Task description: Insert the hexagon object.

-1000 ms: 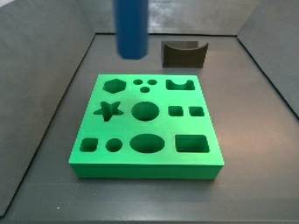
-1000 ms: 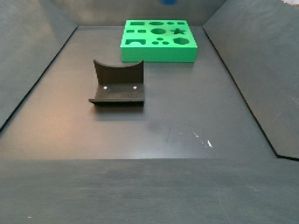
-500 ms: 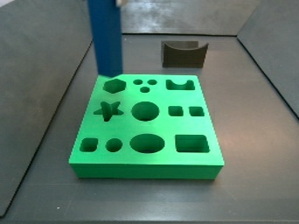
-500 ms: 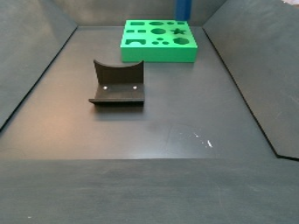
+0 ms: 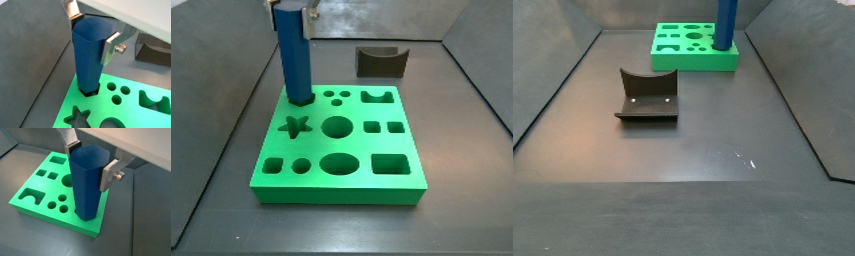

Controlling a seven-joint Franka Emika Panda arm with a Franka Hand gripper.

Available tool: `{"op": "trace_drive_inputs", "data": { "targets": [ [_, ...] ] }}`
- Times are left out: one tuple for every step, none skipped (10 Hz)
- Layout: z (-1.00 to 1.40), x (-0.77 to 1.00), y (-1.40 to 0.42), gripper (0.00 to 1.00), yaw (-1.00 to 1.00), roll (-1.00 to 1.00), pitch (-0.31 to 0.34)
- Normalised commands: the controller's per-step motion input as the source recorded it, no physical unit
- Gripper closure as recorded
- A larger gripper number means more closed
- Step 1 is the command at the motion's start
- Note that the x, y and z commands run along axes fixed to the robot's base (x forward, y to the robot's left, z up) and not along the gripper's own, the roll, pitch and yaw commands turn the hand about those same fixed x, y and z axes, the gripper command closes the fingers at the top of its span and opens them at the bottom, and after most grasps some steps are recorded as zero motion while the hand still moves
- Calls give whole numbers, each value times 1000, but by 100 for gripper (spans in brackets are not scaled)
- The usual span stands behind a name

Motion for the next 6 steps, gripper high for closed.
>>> {"op": "trace_drive_inputs", "data": {
  "targets": [
    [-269, 0, -154, 100, 0, -60, -116],
    [-377, 291, -37, 100, 0, -3, -44],
    [-449, 194, 0, 100, -43, 0, -36],
    [-489, 297, 0, 100, -3, 0, -24],
    [-474, 117, 0, 100, -3, 0, -97],
    [-380, -77, -49, 100, 0, 73, -143]
  ]
}}
